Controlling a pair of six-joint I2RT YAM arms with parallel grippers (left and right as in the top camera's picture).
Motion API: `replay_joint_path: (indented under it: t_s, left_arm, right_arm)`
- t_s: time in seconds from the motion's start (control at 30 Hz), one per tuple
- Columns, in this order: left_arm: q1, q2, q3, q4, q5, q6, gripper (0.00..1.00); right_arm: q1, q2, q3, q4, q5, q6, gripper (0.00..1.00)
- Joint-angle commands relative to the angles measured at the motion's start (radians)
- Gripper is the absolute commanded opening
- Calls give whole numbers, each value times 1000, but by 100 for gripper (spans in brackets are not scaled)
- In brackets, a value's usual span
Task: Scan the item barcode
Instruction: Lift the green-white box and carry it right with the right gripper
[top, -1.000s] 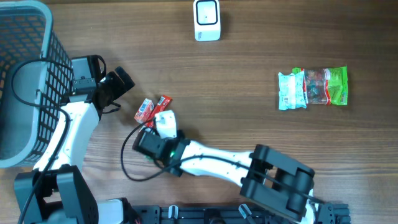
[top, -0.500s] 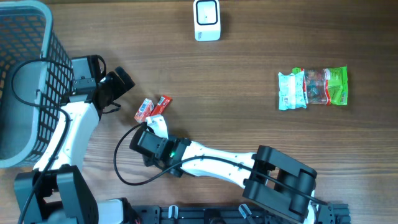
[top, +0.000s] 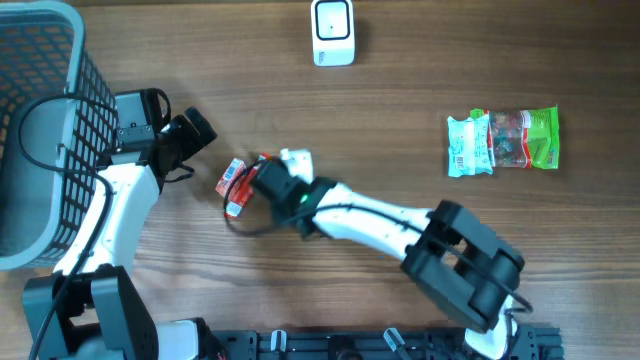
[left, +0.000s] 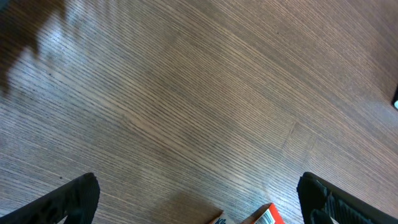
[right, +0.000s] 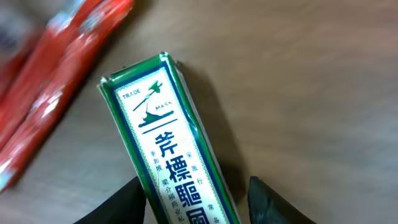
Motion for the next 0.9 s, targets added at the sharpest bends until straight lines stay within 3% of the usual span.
replay_joint_path:
  t_s: [0.0, 0.17, 0.33, 0.47, 0.5, 0.53, 0.63, 0.87]
  left_arm:
    - [5, -14, 2, 0, -13, 19, 100]
    - [5, -14, 2, 0, -13, 19, 100]
    - [5, -14, 2, 0, -13, 19, 100]
    - [5, -14, 2, 0, -13, 19, 100]
    - [5, -14, 2, 0, -13, 19, 100]
    - [5, -14, 2, 0, -13, 19, 100]
    - [5, -14, 2, 0, -13, 19, 100]
    - [5, -14, 2, 0, -13, 19, 100]
  right_arm:
    - [-119, 15, -1, -9, -145, -126, 53]
    - [-287, 4, 0, -71, -370, -364, 57]
    - [-333, 4, 0, -166, -373, -544, 48]
    - [-333, 4, 0, -179, -353, -649, 50]
    - [-333, 4, 0, -177, -309, -670, 49]
    - [-333, 4, 0, -174, -261, -671, 41]
    - [-330, 4, 8, -173, -239, -679, 40]
    - [-288, -12, 42, -169, -187, -721, 47]
